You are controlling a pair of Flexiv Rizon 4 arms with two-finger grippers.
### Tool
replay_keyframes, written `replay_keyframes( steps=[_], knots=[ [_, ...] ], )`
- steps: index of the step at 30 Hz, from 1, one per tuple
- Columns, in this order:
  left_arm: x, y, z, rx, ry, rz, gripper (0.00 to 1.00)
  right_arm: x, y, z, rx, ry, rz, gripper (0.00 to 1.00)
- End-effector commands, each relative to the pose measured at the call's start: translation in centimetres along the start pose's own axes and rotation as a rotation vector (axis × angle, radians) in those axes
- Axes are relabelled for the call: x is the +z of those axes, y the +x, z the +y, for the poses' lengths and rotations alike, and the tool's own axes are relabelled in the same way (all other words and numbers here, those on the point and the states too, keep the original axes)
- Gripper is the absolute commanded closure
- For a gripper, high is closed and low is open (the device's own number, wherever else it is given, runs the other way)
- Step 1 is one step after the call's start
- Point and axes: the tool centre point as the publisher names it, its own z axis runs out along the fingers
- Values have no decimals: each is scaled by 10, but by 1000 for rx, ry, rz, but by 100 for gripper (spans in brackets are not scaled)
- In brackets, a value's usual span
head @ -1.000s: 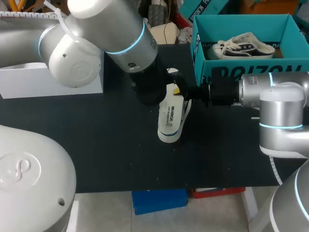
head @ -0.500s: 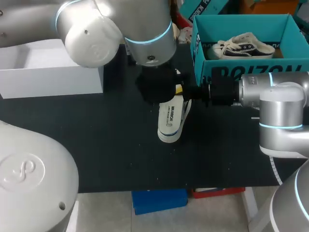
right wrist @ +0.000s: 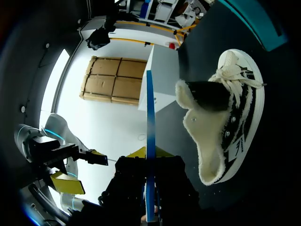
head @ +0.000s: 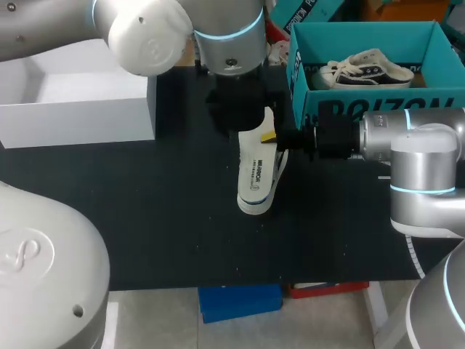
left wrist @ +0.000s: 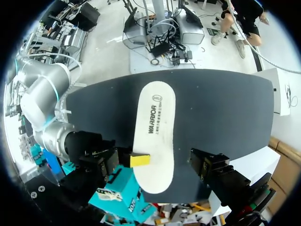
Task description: Take the shoe out of the shoebox, open the shoe tongue, remove and reinsert the insole, then place the shoe into the shoebox
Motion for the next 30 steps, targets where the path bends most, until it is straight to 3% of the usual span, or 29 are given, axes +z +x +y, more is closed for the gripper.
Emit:
replay_keyframes(
  steps=[1,30],
  knots=[
    [3,-9,22,0,15,29,0,1,0,-1,1,-3,-2,100],
    [37,-9,145,-42,36,52,0,1,0,-1,1,-3,-2,100]
  ],
)
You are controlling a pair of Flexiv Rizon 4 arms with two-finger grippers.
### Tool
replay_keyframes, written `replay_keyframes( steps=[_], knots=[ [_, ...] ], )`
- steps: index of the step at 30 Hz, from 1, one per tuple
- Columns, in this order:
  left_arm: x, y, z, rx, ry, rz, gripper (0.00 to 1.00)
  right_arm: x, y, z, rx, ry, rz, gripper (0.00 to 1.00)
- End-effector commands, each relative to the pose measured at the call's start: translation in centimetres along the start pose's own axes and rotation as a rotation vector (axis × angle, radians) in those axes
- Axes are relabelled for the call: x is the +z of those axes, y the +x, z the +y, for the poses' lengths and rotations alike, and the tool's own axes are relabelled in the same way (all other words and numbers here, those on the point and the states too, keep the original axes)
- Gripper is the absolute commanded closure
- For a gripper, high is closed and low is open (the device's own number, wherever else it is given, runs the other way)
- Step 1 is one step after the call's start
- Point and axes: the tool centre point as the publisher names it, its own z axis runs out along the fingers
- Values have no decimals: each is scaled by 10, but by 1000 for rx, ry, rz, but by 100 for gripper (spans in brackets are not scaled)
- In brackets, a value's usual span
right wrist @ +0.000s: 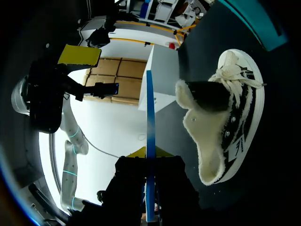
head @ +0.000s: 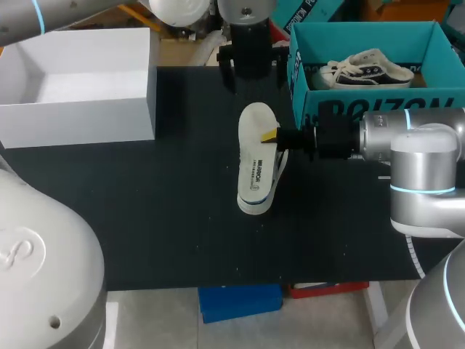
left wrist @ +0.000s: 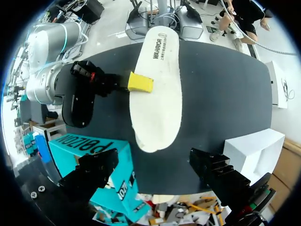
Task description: Take the shoe out of the shoebox, open the shoe tongue, remove and reinsert the insole, then place the shoe into the shoebox
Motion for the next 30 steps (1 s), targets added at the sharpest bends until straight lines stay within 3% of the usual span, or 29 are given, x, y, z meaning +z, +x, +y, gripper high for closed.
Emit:
replay_keyframes(
  steps=[1,6,11,30],
  knots=[
    [7,-7,15,-3,18,11,0,1,0,-1,0,-3,-2,100],
    [7,-7,17,-7,17,8,0,1,0,-1,0,-3,-2,100],
    [4,-2,7,-11,19,12,0,1,0,-1,0,-3,-2,100],
    [-13,18,-85,-28,19,8,0,1,0,-1,0,-3,-2,100]
  ],
)
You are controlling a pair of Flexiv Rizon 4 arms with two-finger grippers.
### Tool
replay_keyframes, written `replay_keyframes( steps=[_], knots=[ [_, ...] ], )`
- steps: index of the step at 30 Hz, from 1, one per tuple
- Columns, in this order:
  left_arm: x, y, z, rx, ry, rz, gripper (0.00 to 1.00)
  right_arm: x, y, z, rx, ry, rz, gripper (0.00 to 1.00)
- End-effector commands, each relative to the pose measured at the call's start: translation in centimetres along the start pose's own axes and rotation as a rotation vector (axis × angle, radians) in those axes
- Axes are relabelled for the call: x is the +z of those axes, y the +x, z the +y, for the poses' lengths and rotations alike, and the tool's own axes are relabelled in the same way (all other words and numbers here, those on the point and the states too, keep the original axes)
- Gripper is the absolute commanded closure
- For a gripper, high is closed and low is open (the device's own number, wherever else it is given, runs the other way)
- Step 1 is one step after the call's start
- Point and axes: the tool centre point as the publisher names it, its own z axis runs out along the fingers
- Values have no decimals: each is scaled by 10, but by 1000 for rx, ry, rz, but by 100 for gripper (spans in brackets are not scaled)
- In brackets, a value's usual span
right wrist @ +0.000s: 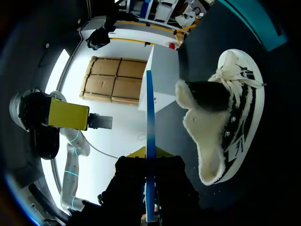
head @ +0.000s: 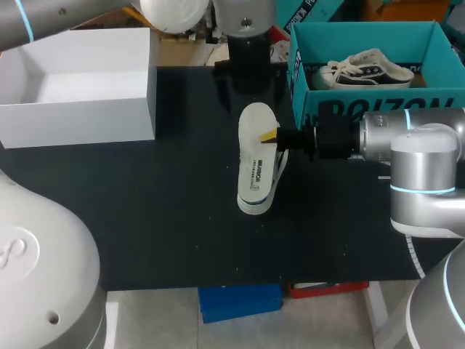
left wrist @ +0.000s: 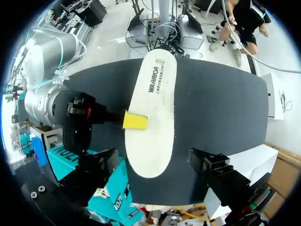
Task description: Take the shoe out of the shoebox, open the shoe tongue, remove and reinsert the insole, then place the shoe into the shoebox
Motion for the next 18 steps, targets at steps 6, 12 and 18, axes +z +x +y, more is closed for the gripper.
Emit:
replay_keyframes(
  steps=[6,12,18],
  knots=[
    [-3,9,-46,59,-60,-35,0,1,0,-1,0,-3,-2,100],
    [4,12,-70,90,-50,-45,0,1,0,-1,0,-3,-2,100],
    [12,13,-86,117,-36,-73,0,1,0,-1,0,-3,-2,100]
  ],
)
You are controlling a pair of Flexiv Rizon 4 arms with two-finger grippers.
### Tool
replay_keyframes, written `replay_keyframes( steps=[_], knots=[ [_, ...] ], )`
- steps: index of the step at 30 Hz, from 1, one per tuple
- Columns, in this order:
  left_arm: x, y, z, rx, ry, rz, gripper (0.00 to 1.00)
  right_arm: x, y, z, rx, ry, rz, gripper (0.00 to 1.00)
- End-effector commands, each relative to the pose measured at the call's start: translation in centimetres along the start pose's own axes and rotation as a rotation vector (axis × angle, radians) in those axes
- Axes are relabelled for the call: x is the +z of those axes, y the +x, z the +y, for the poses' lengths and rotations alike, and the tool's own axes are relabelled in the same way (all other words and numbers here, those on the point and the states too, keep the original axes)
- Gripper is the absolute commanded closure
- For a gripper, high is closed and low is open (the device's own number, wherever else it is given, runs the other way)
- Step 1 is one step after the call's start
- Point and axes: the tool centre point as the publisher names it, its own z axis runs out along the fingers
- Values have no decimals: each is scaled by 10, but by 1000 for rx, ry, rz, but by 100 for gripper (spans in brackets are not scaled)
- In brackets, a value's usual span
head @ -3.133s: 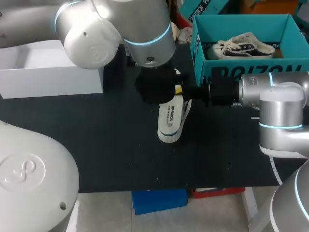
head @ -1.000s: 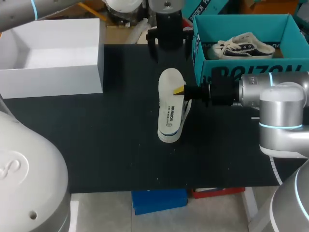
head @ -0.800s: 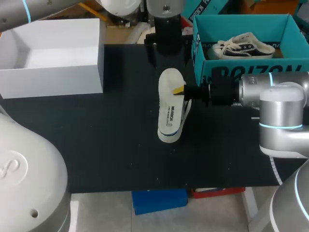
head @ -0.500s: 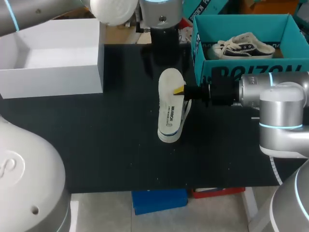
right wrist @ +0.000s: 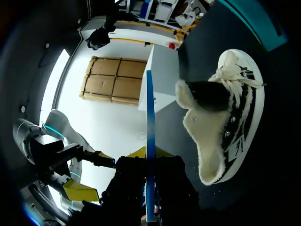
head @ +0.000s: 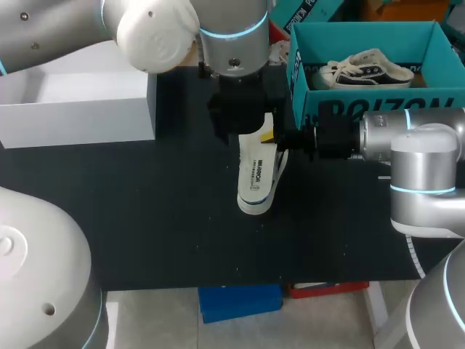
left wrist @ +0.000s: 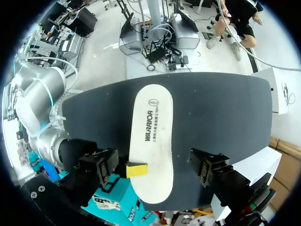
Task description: Take the shoe out of the shoebox, open the shoe tongue, remove and reinsert the insole, then place the shoe into the shoebox
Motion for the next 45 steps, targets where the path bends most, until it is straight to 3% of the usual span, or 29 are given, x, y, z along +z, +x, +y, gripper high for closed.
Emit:
replay_keyframes(
  steps=[1,5,13,20,42,45],
  knots=[
    [8,7,-9,6,-26,-25,0,1,0,-1,0,-3,-2,100],
    [9,10,-17,38,-14,-72,0,1,0,-1,0,-3,-2,100],
    [8,23,-22,156,128,-508,0,1,0,-1,0,-3,-2,100],
    [7,45,-17,188,174,-863,0,1,0,-1,0,-3,-2,100],
    [7,45,-17,188,174,-863,0,1,0,-1,0,-3,-2,100],
    [7,47,-16,138,166,-996,0,1,0,-1,0,-3,-2,100]
  ],
)
